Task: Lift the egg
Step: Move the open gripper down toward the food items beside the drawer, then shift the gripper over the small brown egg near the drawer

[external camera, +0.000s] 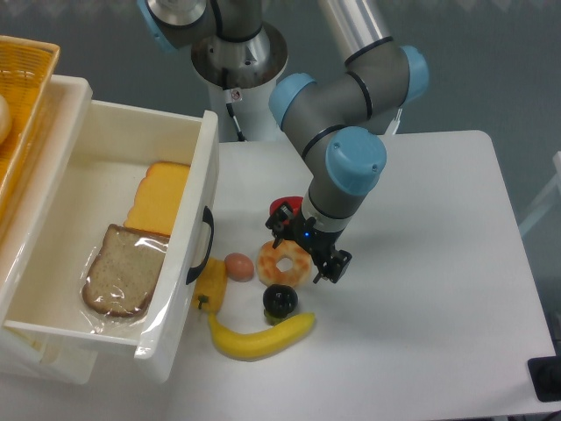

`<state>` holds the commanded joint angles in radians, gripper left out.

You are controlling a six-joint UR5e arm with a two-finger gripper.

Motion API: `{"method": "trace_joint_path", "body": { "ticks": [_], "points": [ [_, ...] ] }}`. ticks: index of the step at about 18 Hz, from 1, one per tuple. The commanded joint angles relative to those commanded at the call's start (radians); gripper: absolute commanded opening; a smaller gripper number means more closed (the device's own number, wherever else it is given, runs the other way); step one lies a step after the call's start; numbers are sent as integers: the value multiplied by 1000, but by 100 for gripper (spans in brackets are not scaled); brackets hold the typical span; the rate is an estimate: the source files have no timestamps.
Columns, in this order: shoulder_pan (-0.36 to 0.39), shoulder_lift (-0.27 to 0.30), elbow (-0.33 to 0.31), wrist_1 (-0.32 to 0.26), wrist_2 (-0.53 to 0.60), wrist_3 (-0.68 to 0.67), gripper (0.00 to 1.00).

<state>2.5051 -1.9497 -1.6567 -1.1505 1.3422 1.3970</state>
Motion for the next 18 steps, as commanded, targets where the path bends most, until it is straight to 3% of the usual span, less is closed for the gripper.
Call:
{"method": "trace_joint_path", "body": {
  "ticks": [6,9,14,18],
  "points": [
    [-32,-31,28,21,-2,314,100],
    [-54,-43,29,28,3,390,100],
    [-58,-41,-31,25,43,549,100],
    [-77,-28,-84,23,48,542,100]
  ]
}}
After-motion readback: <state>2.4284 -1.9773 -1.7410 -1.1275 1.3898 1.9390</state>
